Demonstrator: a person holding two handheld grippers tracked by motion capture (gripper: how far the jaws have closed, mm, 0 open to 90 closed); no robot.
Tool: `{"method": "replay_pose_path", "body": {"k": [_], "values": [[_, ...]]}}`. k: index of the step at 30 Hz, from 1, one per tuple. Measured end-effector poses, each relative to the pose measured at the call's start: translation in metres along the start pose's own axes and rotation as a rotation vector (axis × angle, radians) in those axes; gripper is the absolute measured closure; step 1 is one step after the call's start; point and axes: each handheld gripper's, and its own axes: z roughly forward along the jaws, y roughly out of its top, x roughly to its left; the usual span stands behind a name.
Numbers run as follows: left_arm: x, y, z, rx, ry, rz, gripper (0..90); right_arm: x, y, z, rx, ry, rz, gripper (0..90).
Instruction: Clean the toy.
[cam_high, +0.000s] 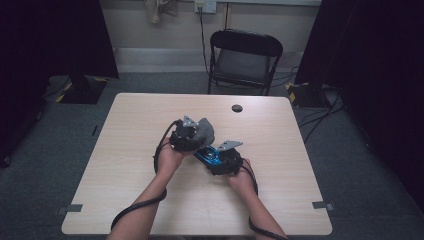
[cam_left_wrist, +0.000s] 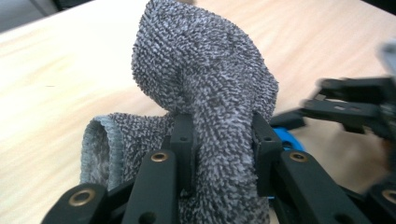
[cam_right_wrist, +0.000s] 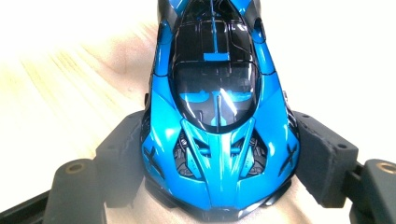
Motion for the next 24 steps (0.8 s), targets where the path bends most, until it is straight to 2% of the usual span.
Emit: {"method": "replay_pose_path", "body": {"k": [1, 4, 5, 9, 11, 17, 21, 24], "values": [[0.008, 0.000, 0.000, 0.002, 0.025, -0.010, 68.9, 0.000, 0.000, 0.000, 0.000, 0.000, 0.000, 26.1], [0.014, -0.001, 0.001, 0.001, 0.040, -0.027, 68.9, 0.000, 0.000, 0.000, 0.000, 0.000, 0.000, 26.1], [0.019, -0.002, 0.002, 0.001, 0.062, -0.032, 68.8, 0.000, 0.000, 0.000, 0.000, 0.000, 0.000, 26.1], [0.024, -0.004, 0.007, 0.011, 0.078, -0.048, 68.7, 0.000, 0.000, 0.000, 0.000, 0.000, 0.000, 26.1], [0.025, -0.007, 0.014, 0.033, 0.089, -0.057, 68.7, 0.000, 0.000, 0.000, 0.000, 0.000, 0.000, 26.1], [0.020, -0.017, 0.029, 0.066, 0.078, -0.068, 68.7, 0.000, 0.000, 0.000, 0.001, -0.001, -0.001, 26.1], [0.018, -0.019, 0.030, 0.056, 0.071, -0.081, 68.8, 0.000, 0.000, 0.000, 0.001, 0.000, -0.001, 26.1], [0.016, -0.019, 0.029, 0.061, 0.068, -0.074, 68.8, 0.000, 0.000, 0.000, 0.000, -0.001, -0.001, 26.1]]}}
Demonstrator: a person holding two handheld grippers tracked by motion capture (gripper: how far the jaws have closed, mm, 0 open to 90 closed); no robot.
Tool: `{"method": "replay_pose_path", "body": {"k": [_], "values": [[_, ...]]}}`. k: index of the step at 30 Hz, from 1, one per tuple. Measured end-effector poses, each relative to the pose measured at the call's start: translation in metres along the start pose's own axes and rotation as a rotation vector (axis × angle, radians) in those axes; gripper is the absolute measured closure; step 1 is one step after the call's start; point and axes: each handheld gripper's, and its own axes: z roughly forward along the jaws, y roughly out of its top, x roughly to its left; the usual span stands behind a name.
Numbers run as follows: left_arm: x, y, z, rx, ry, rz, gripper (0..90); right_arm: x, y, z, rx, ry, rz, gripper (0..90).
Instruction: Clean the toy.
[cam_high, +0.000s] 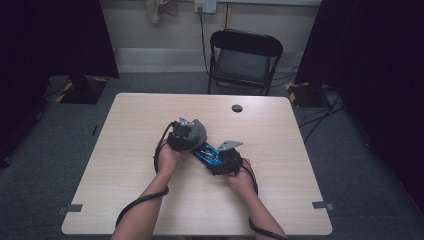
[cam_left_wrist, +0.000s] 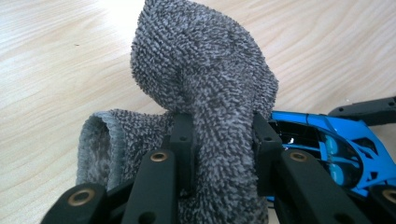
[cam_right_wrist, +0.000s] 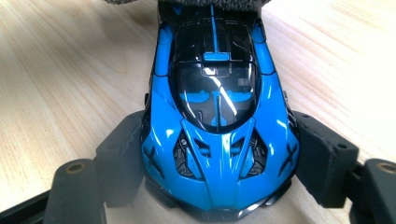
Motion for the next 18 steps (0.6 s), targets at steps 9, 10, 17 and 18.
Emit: {"method": "replay_pose_path", "body": {"k": [9, 10, 17, 18], "values": [[-0.016, -0.001, -0.002, 0.005, -0.036, 0.038, 68.8, 0.000, 0.000, 0.000, 0.001, 0.000, 0.000, 26.1], [-0.016, -0.001, -0.002, 0.005, -0.036, 0.038, 68.8, 0.000, 0.000, 0.000, 0.001, 0.000, 0.000, 26.1], [-0.030, -0.002, -0.004, 0.006, -0.080, 0.083, 68.9, 0.000, 0.000, 0.000, 0.000, 0.000, 0.000, 26.1], [-0.032, -0.002, -0.004, 0.006, -0.085, 0.082, 68.9, 0.000, 0.000, 0.000, 0.000, 0.000, 0.000, 26.1]]}}
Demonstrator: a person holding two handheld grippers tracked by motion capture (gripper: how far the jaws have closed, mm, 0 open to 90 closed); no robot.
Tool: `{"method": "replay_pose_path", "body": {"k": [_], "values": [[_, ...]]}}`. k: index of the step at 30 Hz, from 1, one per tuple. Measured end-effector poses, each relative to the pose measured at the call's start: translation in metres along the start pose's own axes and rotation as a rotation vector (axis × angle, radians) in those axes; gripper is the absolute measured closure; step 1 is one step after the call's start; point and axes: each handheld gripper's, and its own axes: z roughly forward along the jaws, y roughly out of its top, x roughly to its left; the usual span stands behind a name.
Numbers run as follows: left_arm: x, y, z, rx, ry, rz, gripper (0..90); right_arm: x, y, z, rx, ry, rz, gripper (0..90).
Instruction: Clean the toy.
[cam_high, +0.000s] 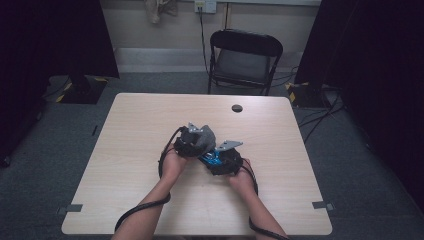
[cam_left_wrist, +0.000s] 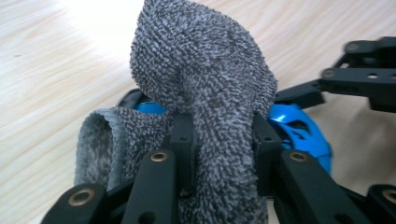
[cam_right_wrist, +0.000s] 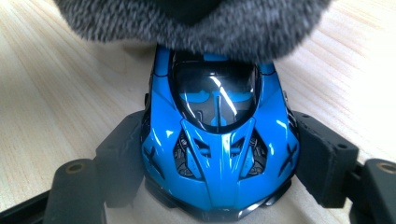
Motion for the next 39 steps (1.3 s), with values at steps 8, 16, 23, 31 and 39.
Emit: {"method": "replay_pose_path", "body": {"k": [8, 16, 23, 31, 39], "values": [[-0.021, 0.001, 0.003, 0.012, -0.070, 0.046, 68.9, 0.000, 0.000, 0.000, 0.000, 0.000, -0.001, 26.1], [-0.034, -0.003, 0.007, 0.016, -0.105, 0.059, 68.8, 0.000, 0.000, 0.000, 0.000, 0.000, 0.001, 26.1], [-0.032, -0.007, 0.000, 0.003, -0.111, 0.062, 68.0, 0.000, 0.000, 0.000, 0.000, -0.001, -0.001, 26.1], [-0.023, -0.012, -0.013, -0.015, -0.102, 0.042, 66.9, 0.000, 0.000, 0.000, 0.001, -0.002, 0.002, 26.0], [-0.004, -0.017, -0.038, -0.036, -0.061, 0.018, 66.8, 0.001, 0.000, 0.000, 0.002, -0.004, 0.002, 25.8]]}}
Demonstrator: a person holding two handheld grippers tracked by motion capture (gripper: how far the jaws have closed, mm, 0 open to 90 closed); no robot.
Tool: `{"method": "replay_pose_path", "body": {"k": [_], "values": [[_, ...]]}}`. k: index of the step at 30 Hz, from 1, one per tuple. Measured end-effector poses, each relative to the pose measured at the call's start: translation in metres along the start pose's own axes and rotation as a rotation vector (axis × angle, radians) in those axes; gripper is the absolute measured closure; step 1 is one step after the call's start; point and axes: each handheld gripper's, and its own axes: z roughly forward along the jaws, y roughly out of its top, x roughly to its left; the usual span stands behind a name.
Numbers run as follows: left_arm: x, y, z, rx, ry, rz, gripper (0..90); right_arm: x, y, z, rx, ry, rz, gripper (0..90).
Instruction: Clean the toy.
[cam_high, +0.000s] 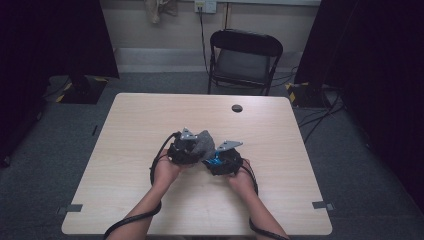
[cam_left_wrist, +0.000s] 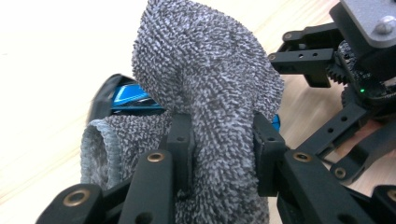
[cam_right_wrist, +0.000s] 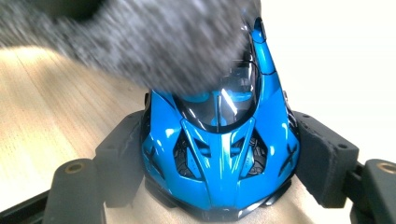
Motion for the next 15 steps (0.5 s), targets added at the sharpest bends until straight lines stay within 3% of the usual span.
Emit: {"method": "replay_pose_path", "body": {"k": [11, 15], "values": [[0.013, -0.018, -0.018, 0.000, 0.024, -0.015, 66.5, 0.001, 0.000, 0.000, 0.003, -0.007, 0.008, 24.7], [0.015, -0.025, -0.022, 0.017, 0.024, -0.017, 66.4, 0.001, 0.000, 0.000, 0.010, -0.004, 0.007, 20.0]]}}
